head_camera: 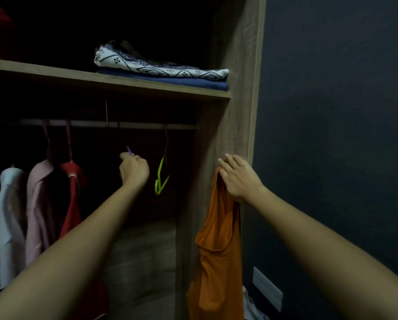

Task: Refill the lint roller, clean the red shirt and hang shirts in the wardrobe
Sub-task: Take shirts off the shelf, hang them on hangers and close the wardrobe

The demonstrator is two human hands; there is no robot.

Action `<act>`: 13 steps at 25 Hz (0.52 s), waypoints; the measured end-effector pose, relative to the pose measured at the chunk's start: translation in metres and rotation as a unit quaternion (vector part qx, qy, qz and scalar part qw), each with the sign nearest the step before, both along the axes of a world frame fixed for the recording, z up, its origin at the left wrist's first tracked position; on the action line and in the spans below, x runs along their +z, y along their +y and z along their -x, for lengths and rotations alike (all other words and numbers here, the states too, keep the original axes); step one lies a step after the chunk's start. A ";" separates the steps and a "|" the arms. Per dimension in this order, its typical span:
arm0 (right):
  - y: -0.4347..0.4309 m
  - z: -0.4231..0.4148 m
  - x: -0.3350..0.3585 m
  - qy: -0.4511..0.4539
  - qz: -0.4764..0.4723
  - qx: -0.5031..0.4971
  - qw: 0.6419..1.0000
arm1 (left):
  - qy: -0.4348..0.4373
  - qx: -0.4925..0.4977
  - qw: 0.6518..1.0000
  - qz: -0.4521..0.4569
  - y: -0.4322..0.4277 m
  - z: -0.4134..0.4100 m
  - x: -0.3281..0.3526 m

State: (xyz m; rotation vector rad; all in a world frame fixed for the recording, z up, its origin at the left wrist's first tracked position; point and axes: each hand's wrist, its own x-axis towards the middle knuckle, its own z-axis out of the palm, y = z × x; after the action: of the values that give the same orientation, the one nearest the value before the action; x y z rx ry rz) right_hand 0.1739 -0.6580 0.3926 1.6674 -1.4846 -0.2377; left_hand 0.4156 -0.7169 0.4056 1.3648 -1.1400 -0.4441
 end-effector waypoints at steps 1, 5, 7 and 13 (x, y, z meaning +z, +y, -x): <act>0.000 -0.001 0.000 0.008 -0.003 -0.004 1.000 | -0.006 -0.009 1.000 -0.003 0.012 -0.007 -0.005; 0.006 -0.009 0.000 0.001 -0.029 -0.021 0.999 | -0.125 -0.013 0.992 0.030 0.058 -0.056 -0.037; 0.008 -0.016 -0.003 -0.060 -0.053 -0.018 0.997 | -0.165 -0.024 0.985 0.045 0.087 -0.088 -0.056; 0.020 -0.081 -0.023 -0.263 -0.118 0.065 0.955 | -0.072 -0.121 0.990 0.025 0.169 -0.205 -0.102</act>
State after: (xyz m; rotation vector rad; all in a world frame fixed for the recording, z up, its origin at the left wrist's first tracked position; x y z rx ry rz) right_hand 0.2546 -0.6384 0.3700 2.1264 -1.7726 0.1210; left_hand 0.6207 -0.5482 0.3037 1.2357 -1.4361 -0.4928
